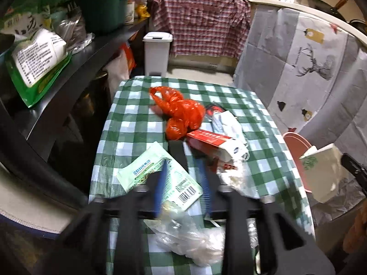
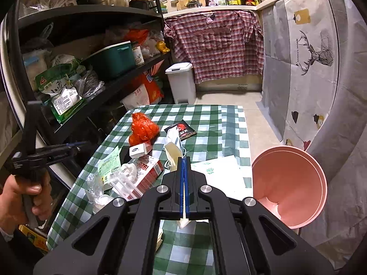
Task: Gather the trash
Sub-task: 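Release card and grasp red-white FRONT box with left tool while right holds napkin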
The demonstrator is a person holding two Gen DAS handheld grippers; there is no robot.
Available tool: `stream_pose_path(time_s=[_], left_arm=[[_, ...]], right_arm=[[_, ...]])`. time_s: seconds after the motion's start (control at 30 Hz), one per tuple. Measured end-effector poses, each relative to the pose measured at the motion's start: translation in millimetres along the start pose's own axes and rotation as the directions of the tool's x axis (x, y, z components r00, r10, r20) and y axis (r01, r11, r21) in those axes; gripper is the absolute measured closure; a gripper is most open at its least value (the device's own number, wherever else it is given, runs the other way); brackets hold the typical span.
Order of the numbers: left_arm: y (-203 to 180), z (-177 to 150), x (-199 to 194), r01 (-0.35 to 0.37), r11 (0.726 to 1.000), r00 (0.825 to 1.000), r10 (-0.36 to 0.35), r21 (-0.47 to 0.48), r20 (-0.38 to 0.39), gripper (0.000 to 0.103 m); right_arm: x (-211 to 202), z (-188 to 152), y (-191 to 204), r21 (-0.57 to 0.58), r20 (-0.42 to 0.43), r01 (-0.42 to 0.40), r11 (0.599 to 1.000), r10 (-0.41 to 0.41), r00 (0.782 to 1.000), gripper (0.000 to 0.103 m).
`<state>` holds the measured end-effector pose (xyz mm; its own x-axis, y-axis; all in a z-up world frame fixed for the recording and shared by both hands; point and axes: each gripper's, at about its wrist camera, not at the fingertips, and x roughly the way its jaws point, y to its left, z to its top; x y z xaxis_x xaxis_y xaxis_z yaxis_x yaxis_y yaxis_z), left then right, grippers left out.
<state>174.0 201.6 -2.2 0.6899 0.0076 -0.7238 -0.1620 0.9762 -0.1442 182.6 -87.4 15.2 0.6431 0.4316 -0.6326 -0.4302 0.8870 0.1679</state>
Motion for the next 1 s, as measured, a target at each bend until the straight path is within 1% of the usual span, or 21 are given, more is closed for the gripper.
stream_pose_path(time_s=[0.1, 0.2, 0.3, 0.4, 0.47, 0.5, 0.53, 0.6, 0.63, 0.7, 0.83, 0.9, 0.93, 0.97, 1.0], left_arm=[[-2, -1, 6, 0.021, 1.000, 1.000, -0.021, 0.006, 0.000, 0.069], [-13, -3, 13, 0.073, 0.997, 0.997, -0.073, 0.013, -0.012, 0.069], [-27, -3, 21, 0.086, 0.995, 0.996, -0.085, 0.042, -0.021, 0.069], [-37, 0, 30, 0.091, 0.995, 0.996, -0.090, 0.049, -0.022, 0.069], [-41, 5, 38, 0.102, 0.994, 0.995, -0.101, 0.035, -0.023, 0.064], [-43, 6, 41, 0.103, 0.994, 0.994, -0.102, 0.031, -0.026, 0.054], [-48, 9, 47, 0.090, 0.996, 0.996, -0.089, 0.028, -0.033, 0.042], [-53, 13, 55, 0.077, 0.997, 0.996, -0.077, 0.007, -0.039, 0.039], [-56, 16, 61, 0.076, 0.997, 0.996, -0.077, -0.020, -0.052, 0.038], [-60, 20, 71, 0.042, 0.997, 0.996, -0.046, -0.061, -0.075, 0.033], [-63, 21, 96, -0.042, 0.991, 0.989, 0.023, -0.128, -0.144, 0.033], [-65, 20, 103, -0.073, 0.989, 0.985, 0.052, -0.127, -0.162, 0.034], [-65, 19, 107, -0.083, 0.988, 0.982, 0.059, -0.129, -0.177, 0.043], [-64, 17, 110, -0.079, 0.988, 0.981, 0.053, -0.135, -0.187, 0.049], [-63, 16, 111, -0.075, 0.987, 0.980, 0.047, -0.140, -0.196, 0.061]], right_arm=[[3, -1, -1, -0.005, -0.002, 0.001, 1.000, -0.001, 1.000, 0.102], [5, -1, -1, -0.004, -0.005, 0.000, 1.000, 0.000, 1.000, 0.102], [6, -1, -2, -0.006, -0.003, -0.004, 1.000, 0.004, 1.000, 0.102], [6, -1, -3, -0.006, 0.000, -0.006, 1.000, 0.006, 1.000, 0.102], [6, -1, -4, -0.006, 0.001, -0.006, 1.000, 0.006, 1.000, 0.102], [6, -1, -5, -0.005, 0.002, -0.006, 1.000, 0.006, 1.000, 0.102], [6, -1, -6, -0.003, 0.002, -0.007, 1.000, 0.007, 1.000, 0.102], [6, -1, -8, -0.003, 0.004, -0.010, 1.000, 0.010, 1.000, 0.102], [6, -1, -9, -0.003, 0.004, -0.010, 1.000, 0.010, 1.000, 0.102], [6, -1, -9, -0.003, 0.004, -0.010, 1.000, 0.010, 1.000, 0.102], [9, -3, -14, -0.003, -0.003, -0.008, 1.000, 0.008, 1.000, 0.102], [11, -4, -17, -0.002, -0.005, -0.006, 1.000, 0.006, 1.000, 0.102], [11, -4, -18, -0.002, -0.007, -0.006, 1.000, 0.006, 1.000, 0.102], [11, -4, -19, -0.003, -0.007, -0.005, 1.000, 0.005, 1.000, 0.102], [12, -5, -20, -0.003, -0.007, -0.004, 1.000, 0.004, 1.000, 0.102]])
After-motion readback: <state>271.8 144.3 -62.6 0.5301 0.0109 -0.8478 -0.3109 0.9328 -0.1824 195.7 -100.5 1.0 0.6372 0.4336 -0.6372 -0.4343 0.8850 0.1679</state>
